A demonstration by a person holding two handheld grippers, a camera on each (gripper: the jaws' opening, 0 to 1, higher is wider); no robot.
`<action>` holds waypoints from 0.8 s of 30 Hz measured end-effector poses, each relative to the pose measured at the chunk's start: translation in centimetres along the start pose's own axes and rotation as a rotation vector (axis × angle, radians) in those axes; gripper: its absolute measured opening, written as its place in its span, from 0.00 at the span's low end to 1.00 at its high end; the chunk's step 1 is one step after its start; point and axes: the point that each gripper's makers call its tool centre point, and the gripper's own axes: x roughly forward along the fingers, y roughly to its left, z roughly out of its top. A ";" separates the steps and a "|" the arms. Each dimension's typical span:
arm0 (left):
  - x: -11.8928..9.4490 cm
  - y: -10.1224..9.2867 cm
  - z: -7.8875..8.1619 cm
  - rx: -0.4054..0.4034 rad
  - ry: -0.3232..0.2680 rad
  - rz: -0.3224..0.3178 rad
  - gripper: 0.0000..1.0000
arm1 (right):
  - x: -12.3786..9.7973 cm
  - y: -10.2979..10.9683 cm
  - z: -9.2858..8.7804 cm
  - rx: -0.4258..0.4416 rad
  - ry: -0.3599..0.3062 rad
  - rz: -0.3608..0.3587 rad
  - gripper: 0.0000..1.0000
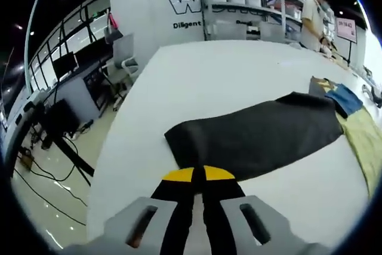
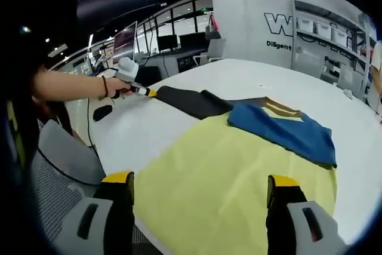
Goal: Fold the garment on the visible template until the final outline fits inside the template.
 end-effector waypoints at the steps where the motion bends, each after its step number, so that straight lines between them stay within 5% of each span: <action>1: -0.2 -0.1 0.0 0.005 0.010 0.008 0.01 | 0.0 0.1 0.0 -0.001 -0.001 0.001 0.91; 3: -0.5 -0.2 -0.1 -0.003 0.015 0.013 0.00 | 0.0 0.1 0.1 -0.003 -0.001 0.000 0.91; 7: -1.6 0.1 -0.4 -0.170 -0.019 0.022 0.00 | -0.2 -0.2 0.4 -0.004 -0.010 -0.006 0.91; 24: -7.2 -0.9 -0.7 -0.225 -0.051 0.021 0.00 | -0.4 -0.1 0.6 -0.011 -0.018 -0.007 0.91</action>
